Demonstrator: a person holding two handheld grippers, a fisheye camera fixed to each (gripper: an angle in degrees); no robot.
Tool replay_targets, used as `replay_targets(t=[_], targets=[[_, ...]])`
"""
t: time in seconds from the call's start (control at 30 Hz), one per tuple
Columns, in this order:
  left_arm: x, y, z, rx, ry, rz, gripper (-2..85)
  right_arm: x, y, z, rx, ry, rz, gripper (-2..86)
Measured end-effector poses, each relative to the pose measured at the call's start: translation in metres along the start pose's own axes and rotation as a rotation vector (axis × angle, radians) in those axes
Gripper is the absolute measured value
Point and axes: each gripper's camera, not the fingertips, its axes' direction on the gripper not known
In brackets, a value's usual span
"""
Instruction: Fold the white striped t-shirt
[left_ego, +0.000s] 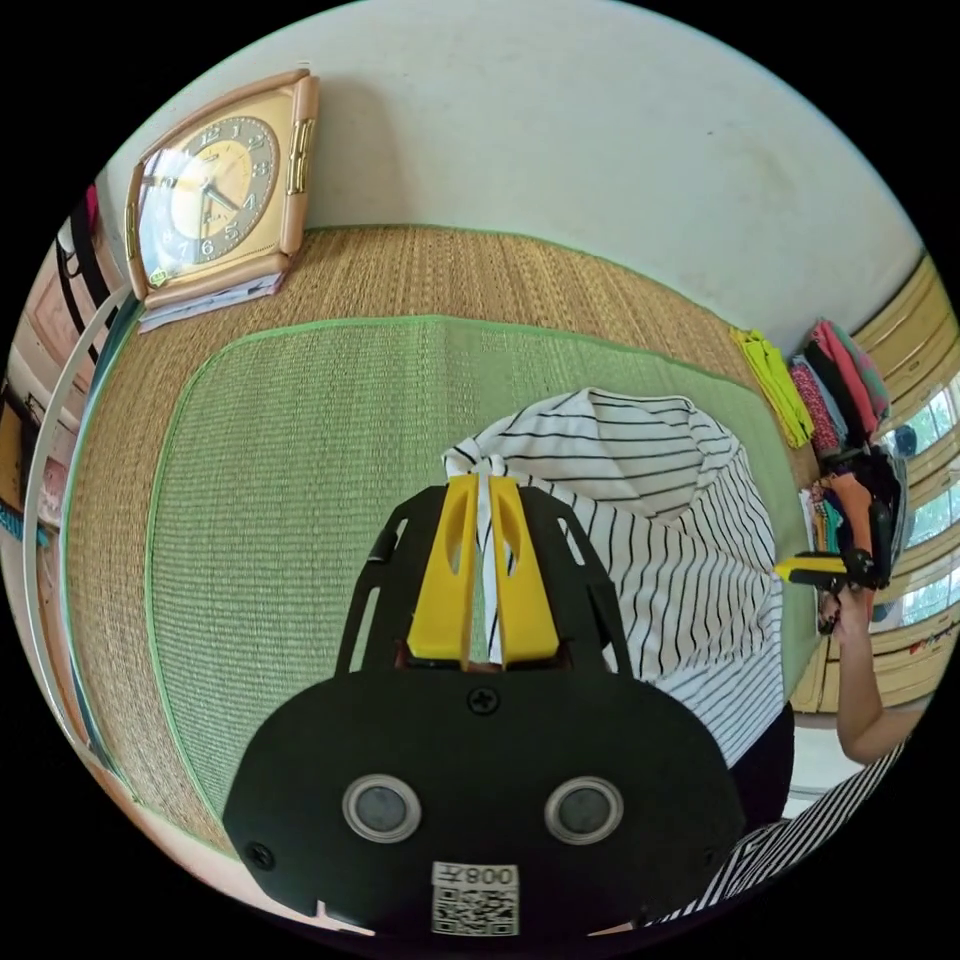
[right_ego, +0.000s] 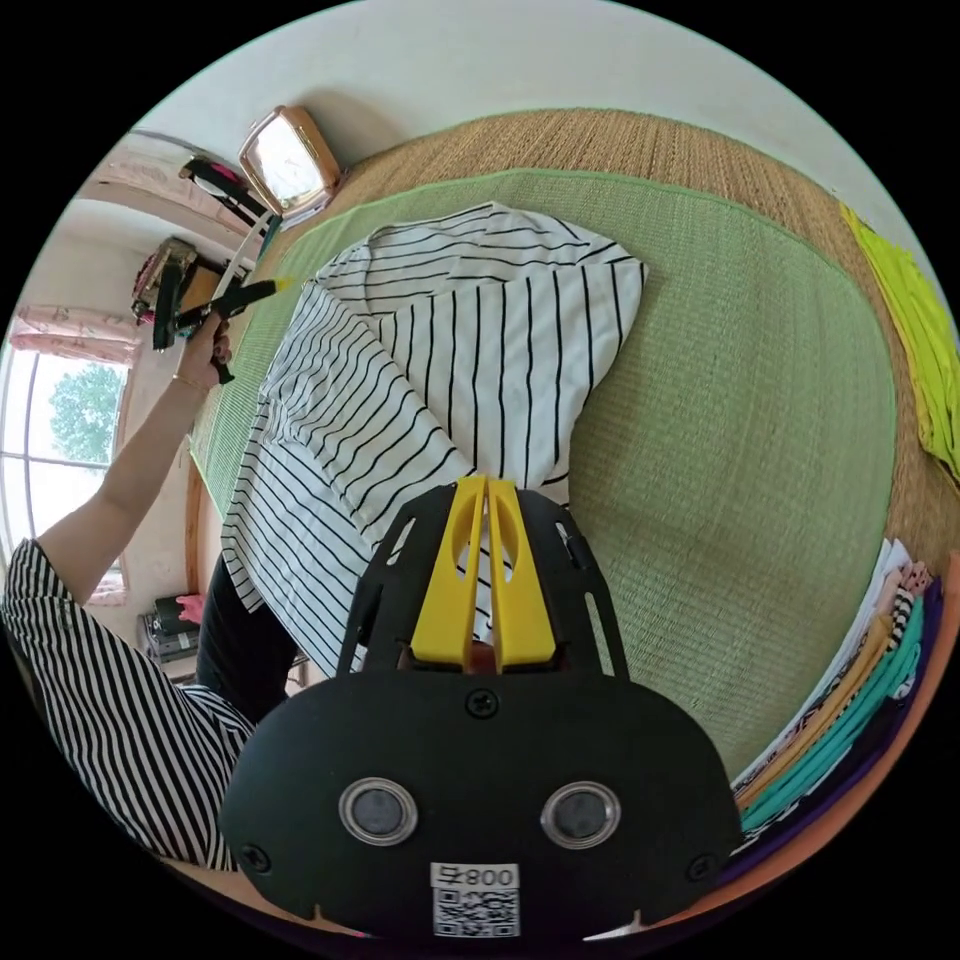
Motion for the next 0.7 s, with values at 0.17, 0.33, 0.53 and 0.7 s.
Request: replay_targets(t=[0.17, 0.33, 0.53, 0.7], targets=[[-0.012, 0.028, -0.004, -0.046, 0.000, 0.029, 2.0, -0.002, 0.014, -0.029, 0.097, -0.037, 0.012, 0.0], [-0.027, 0.015, 0.005, -0.021, 0.096, -0.027, 1.4, -0.007, 0.002, -0.012, 0.034, -0.006, 0.004, 0.0], [-0.034, -0.009, 0.017, -0.073, -0.039, 0.001, 0.3, 0.002, -0.002, -0.013, 0.033, -0.012, 0.029, 0.0], [-0.057, -0.010, 0.010, -0.081, -0.088, -0.020, 0.2, 0.022, -0.001, -0.024, 0.067, -0.057, 0.088, 0.0]])
